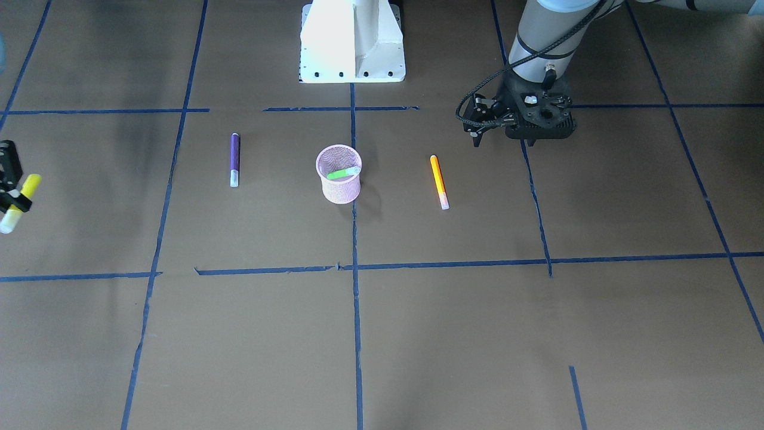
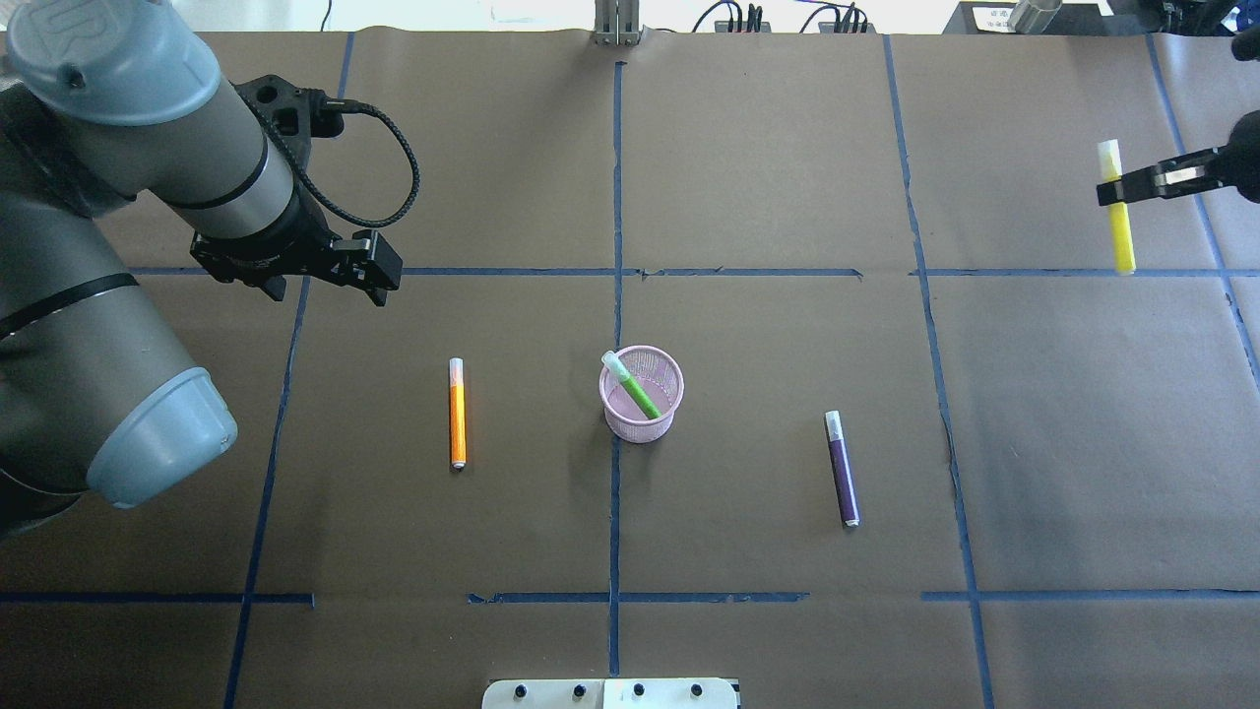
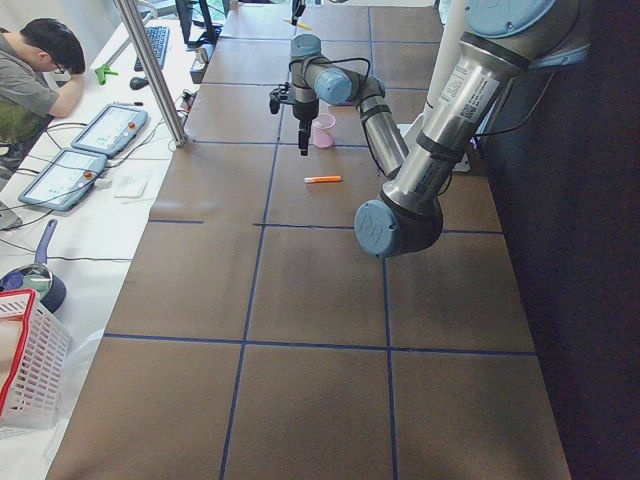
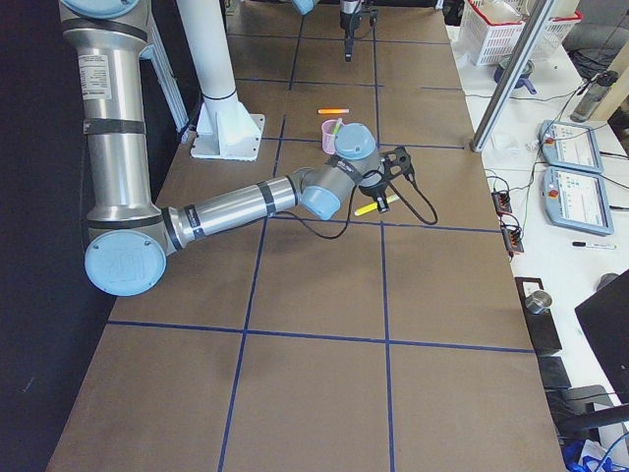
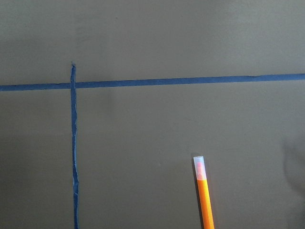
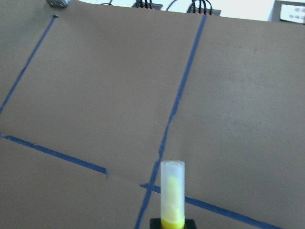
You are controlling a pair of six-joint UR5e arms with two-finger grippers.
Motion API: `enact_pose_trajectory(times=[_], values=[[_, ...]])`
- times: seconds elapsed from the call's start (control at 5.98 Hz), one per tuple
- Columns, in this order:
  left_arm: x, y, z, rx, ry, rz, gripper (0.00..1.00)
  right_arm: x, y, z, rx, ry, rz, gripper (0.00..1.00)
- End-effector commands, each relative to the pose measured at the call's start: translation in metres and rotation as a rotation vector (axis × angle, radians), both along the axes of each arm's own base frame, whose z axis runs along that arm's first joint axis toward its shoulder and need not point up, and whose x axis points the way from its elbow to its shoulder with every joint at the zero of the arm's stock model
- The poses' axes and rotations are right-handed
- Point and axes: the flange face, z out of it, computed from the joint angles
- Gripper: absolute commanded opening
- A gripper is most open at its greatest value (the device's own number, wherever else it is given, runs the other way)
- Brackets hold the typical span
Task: Collect pens into pen holder
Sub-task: 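Carry the yellow highlighter with the right gripper toward the pen cup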
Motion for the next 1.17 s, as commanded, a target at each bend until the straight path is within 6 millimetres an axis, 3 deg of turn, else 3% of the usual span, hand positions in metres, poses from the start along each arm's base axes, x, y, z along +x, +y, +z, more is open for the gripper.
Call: enact_pose_trajectory(times=[0.0,0.33,0.67,1.0], values=[[-0.010,-0.001,0.013,-0.054,0.021,0.013,1.00,-0.091,-0.008,-0.082,0.056,-0.060,0.043,0.00],[-0.014,0.003,0.008,-0.055,0.036,0.018,1.00,-0.213,0.027,-0.147,0.073,-0.122,0.173,0.00],[-0.012,0.004,0.010,-0.061,0.034,0.017,1.00,-0.293,0.074,-0.194,0.158,-0.136,0.201,0.00],[-0.011,0.004,0.010,-0.062,0.033,0.018,1.00,-0.345,0.126,-0.212,0.227,-0.123,0.268,0.00]])
